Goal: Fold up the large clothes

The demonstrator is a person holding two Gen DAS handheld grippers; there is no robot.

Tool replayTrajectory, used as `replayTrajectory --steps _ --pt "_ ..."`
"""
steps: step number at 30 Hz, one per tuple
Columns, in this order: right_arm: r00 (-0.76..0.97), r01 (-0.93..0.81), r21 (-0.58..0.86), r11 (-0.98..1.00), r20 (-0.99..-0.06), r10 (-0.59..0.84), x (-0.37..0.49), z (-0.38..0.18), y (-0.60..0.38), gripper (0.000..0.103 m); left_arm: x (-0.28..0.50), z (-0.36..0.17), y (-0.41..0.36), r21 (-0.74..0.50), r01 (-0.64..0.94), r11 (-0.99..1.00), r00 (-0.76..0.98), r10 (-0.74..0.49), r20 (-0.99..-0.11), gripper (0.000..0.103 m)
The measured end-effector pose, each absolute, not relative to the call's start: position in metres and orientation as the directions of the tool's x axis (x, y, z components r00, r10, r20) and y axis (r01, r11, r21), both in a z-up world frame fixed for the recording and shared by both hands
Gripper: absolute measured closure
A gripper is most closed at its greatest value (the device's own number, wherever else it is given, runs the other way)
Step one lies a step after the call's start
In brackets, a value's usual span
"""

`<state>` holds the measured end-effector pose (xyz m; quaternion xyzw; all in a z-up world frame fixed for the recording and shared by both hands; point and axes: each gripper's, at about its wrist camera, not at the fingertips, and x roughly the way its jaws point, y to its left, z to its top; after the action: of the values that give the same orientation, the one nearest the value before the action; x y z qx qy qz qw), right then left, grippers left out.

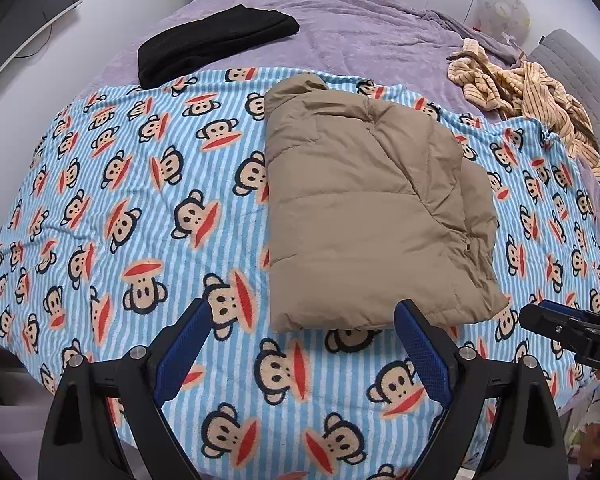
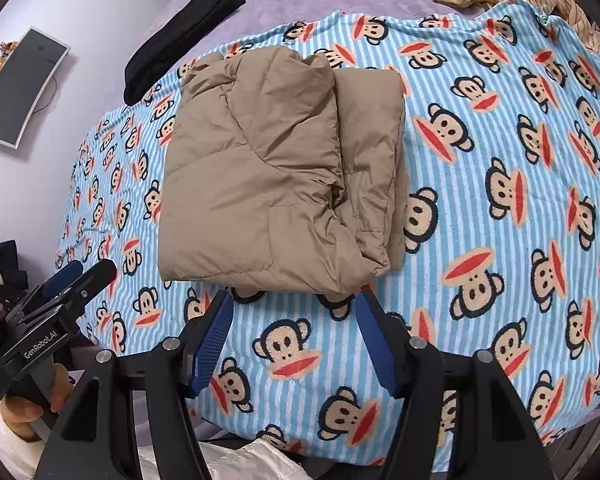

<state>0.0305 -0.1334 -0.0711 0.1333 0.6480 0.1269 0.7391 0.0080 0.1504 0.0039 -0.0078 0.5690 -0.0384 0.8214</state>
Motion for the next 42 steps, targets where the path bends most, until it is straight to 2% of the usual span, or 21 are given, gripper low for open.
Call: replayTrajectory --steps 3,7,8,9,18,22,31,42 --pt "0.142 -0.011 0.355 0.935 -0.925 0.353 0.032 -0.065 -0.134 0.035 0.009 0.007 0.152 -0.057 0.051 0.997 0.348 -0.071 -0.935 0.010" --pt "0.167 -0.008 0.345 0.939 -0.925 0.341 0.035 -0.054 -0.134 0.024 0.010 0.011 0.153 -0.034 0.044 0.998 0.344 -0.047 -0.938 0.010" --pt "0.176 -0.008 0.342 0.940 -0.924 0.338 0.035 -0.052 -0.134 0.023 0.011 0.013 0.154 -0.031 0.041 0.999 0.346 -0.044 -0.937 0.001" --pt "0.184 -0.007 0.338 0.941 -0.925 0.333 0.035 -0.049 -0.133 0.023 0.011 0.016 0.154 -0.022 0.038 0.999 0.353 -0.034 -0.935 0.000" --pt "0.276 -0.026 0.268 0.963 -0.924 0.265 0.036 -0.021 -0.126 0.019 0.009 0.041 0.152 -0.018 0.056 0.998 0.396 -0.039 -0.917 0.000" --pt "0.325 -0.025 0.240 0.970 -0.916 0.235 0.034 -0.009 -0.125 0.000 0.006 0.051 0.150 -0.009 0.064 0.998 0.423 -0.035 -0.905 0.000" --pt "0.386 -0.006 0.163 0.987 -0.910 0.153 0.033 0.018 -0.124 0.000 0.008 0.080 0.150 0.015 0.041 0.999 0.481 -0.007 -0.877 0.000" --pt "0.431 -0.011 0.173 0.985 -0.888 0.161 0.034 0.042 -0.125 0.000 0.004 0.094 0.147 0.015 0.034 0.999 0.496 -0.004 -0.868 0.000"
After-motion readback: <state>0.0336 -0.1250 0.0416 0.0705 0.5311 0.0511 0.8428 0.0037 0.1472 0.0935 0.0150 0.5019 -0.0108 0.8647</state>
